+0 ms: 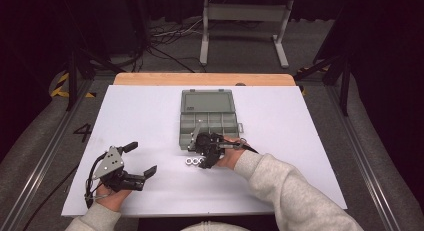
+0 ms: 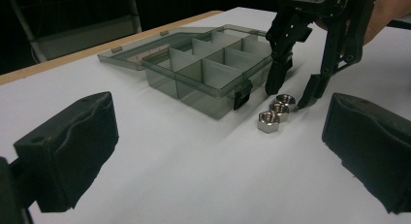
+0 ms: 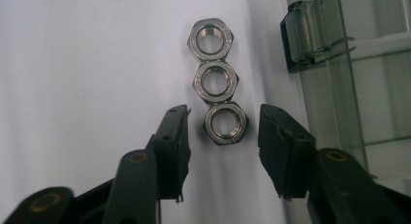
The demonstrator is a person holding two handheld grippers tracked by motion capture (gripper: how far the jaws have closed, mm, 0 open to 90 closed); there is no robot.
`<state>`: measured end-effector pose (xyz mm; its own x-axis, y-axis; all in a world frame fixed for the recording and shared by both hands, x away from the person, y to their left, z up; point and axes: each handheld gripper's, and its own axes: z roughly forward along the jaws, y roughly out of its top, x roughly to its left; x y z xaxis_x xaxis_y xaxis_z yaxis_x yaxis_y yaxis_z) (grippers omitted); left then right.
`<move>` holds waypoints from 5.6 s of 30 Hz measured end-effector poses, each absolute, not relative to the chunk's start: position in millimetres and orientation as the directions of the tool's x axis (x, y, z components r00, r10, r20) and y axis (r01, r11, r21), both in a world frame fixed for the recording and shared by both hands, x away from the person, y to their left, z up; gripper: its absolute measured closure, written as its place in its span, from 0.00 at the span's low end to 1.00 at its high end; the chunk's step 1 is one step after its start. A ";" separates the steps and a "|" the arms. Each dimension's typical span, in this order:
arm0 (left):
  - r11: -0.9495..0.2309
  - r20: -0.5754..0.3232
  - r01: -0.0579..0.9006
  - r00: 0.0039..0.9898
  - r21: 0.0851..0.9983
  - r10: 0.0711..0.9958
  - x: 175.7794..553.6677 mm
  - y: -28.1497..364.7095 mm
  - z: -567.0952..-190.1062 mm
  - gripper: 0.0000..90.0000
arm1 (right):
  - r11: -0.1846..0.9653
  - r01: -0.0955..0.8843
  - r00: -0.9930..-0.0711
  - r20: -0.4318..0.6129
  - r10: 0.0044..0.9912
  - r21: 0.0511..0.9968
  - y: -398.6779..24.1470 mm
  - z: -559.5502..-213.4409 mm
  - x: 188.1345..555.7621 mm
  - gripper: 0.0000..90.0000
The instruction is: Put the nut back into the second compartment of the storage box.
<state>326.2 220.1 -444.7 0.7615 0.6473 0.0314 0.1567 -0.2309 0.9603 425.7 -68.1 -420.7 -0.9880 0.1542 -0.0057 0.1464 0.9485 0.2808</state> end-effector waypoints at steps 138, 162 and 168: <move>-0.233 0.011 0.180 0.770 0.956 0.638 327.2 220.6 -445.8 0.01 | 0.932 0.127 -0.989 -0.026 0.144 0.340 -52.9 -424.9 418.5 0.54; -0.233 0.011 0.180 0.767 0.956 0.641 327.5 220.5 -446.0 0.01 | 0.925 0.131 -0.987 -0.038 0.154 0.357 -54.5 -396.9 420.2 0.78; -0.231 0.009 0.181 0.769 0.956 0.640 327.3 220.6 -445.9 0.01 | 0.913 0.129 -0.983 -0.071 0.169 0.387 -57.3 -369.3 426.9 0.78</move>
